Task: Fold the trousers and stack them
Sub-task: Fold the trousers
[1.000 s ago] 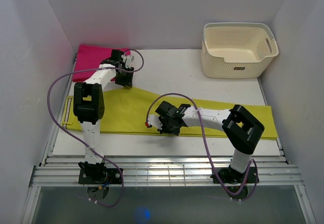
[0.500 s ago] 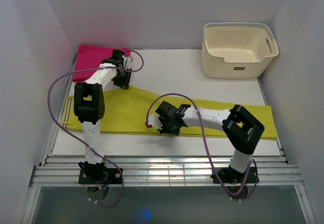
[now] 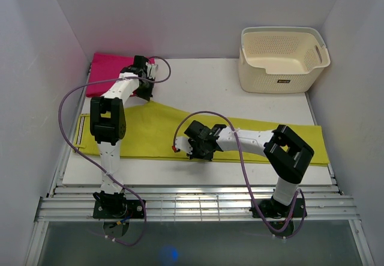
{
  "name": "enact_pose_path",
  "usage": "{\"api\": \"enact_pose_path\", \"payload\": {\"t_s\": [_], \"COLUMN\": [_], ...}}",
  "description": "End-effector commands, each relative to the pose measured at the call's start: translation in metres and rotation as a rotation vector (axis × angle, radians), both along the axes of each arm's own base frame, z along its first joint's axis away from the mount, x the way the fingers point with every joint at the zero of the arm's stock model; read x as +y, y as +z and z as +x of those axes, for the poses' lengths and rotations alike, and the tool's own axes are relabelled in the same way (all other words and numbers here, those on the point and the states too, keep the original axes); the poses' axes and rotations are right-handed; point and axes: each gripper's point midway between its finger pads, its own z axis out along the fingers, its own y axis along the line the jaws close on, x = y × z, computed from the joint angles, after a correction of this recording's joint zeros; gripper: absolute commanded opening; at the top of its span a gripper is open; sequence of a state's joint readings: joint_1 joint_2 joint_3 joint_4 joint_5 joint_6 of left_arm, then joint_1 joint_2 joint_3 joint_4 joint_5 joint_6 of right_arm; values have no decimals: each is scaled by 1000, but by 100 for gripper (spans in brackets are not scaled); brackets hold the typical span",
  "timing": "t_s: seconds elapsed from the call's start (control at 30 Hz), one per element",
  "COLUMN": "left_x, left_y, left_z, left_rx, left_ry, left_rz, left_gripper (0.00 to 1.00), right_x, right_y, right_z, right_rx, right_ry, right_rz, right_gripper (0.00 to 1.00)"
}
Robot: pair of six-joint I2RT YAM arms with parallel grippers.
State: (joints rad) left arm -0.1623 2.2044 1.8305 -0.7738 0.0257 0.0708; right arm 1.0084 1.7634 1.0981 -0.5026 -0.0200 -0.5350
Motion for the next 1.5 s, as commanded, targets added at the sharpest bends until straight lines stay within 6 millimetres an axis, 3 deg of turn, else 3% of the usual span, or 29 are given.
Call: {"api": "enact_pose_path", "payload": {"t_s": [0.0,0.1,0.2,0.3,0.33,0.43,0.57,0.73,0.87,0.9,1.07,1.2,1.3,1.47], "left_x": [2,4,-9,-14,-14,-12,-16,-17,-13,-13,-3,7,17,32], "left_y": [40,52,56,46,46,26,8,-10,-11,-9,2,34,43,40], "left_z": [39,50,44,24,19,1,-15,-30,-22,-19,11,50,66,75], "left_rx": [-163,-201,-180,-103,-93,-48,-3,47,19,10,-71,-191,-235,-253], "left_ry": [3,4,-40,-37,-36,-35,-39,-40,-21,-21,8,31,45,72], "left_rz": [28,33,-24,-49,-53,-40,-30,-13,7,7,49,69,101,112], "left_gripper": [0,0,1,48,53,59,60,53,14,0,0,0,0,0], "right_x": [-16,-19,-21,-21,-20,-17,-15,-16,-18,-18,-24,-27,-28,-27], "right_y": [-10,-10,-14,-16,-16,-17,-18,-20,-23,-23,-26,-25,-24,-23], "right_z": [-12,-14,-16,-16,-16,-15,-13,-14,-16,-17,-22,-26,-31,-41], "right_rx": [29,32,34,36,37,37,37,38,46,47,55,64,75,89], "right_ry": [16,19,20,17,18,18,20,23,24,26,32,44,61,87], "right_rz": [-53,-58,-65,-66,-64,-63,-68,-72,-78,-79,-90,-91,-90,-85], "right_gripper": [8,8,8,8,8,8,8,8,8,8,8,8,8,8]}}
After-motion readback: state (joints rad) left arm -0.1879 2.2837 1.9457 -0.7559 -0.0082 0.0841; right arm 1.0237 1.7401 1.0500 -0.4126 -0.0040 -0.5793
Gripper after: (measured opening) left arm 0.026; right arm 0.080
